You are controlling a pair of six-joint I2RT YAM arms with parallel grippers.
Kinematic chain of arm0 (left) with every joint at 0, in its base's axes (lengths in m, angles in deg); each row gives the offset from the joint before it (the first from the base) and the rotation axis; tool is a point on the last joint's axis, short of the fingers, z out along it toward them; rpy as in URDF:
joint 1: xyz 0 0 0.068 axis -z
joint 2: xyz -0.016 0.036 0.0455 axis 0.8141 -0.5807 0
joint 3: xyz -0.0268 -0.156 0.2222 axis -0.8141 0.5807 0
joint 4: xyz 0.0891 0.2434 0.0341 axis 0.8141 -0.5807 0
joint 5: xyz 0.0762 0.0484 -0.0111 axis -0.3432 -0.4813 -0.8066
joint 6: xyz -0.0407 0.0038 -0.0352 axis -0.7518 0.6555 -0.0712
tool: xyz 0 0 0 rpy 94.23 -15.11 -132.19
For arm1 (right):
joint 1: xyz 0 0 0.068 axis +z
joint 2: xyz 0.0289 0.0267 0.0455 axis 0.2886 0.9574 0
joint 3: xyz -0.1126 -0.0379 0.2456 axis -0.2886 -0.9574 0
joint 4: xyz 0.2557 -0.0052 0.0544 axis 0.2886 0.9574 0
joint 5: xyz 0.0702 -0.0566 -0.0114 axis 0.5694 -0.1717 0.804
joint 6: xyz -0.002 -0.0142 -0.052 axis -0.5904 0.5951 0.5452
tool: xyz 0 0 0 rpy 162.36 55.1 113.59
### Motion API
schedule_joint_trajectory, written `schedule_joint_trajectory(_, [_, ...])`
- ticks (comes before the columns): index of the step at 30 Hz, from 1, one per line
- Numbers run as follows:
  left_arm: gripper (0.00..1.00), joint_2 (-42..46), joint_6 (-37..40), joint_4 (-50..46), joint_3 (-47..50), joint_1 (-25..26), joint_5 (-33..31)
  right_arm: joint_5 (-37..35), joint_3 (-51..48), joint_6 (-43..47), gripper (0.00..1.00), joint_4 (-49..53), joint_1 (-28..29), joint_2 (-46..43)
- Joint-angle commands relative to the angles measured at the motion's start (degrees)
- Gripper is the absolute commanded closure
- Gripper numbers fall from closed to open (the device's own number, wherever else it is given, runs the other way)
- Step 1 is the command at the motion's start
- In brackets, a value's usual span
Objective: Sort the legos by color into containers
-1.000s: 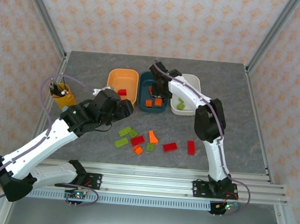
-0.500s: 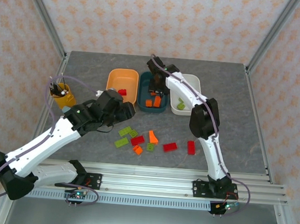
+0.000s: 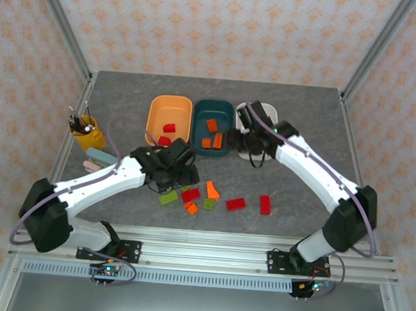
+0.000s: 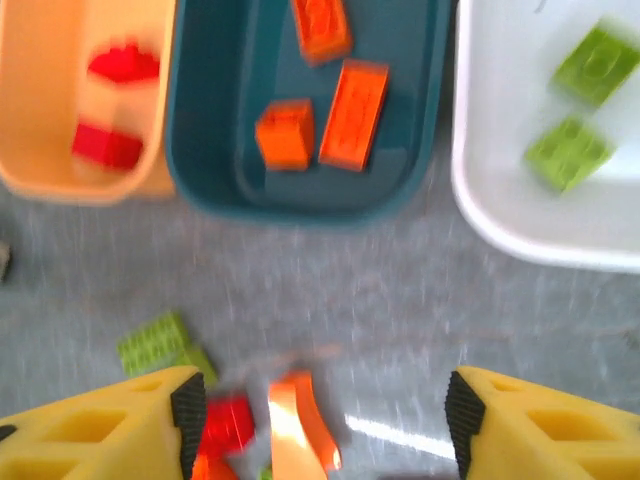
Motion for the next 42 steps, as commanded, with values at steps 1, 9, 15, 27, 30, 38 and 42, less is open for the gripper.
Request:
schedule_joint_trajectory(1, [0.18, -3.64, -4.43, 2.44, -0.63, 1.58, 2.12, 11.64, -9.92, 1.4, 0.28, -5.37, 1.1, -7.53])
schedule_joint_trajectory(9, [0.16, -13.24, -8.33, 0.56, -3.41, 3.16, 2.49, 17.71, -21.66, 0.88, 0.1, -3.79, 1.21, -24.01])
schedule_joint_trajectory(15, [0.15, -17.99, -7.47, -1.24, -6.43, 3.2, 1.43, 16.64, -22.78, -0.84, 0.1, -3.36, 1.19, -26.34])
schedule_joint_trajectory(27, [0.18, -21.71, -6.88, -0.25, -5.95, 3.18, 0.01, 15.87, -22.07, -1.33, 0.1, -3.61, 1.21, -24.92])
schedule_joint_trajectory(30, [0.22, -22.56, -6.44, -0.01, -6.8, 3.14, -0.16, 15.95, -21.81, -1.49, 0.11, -4.01, 1.21, -24.06])
schedule_joint_trajectory(38, [0.23, -23.28, -4.8, -3.97, -10.0, 3.2, -2.43, 15.87, -20.93, -1.42, 0.12, -4.54, 1.21, -22.42])
schedule_joint_trajectory(42, [0.23, -21.81, -3.23, -6.93, -13.12, 3.13, -5.12, 15.78, -21.11, -1.72, 0.13, -4.91, 1.21, -22.11])
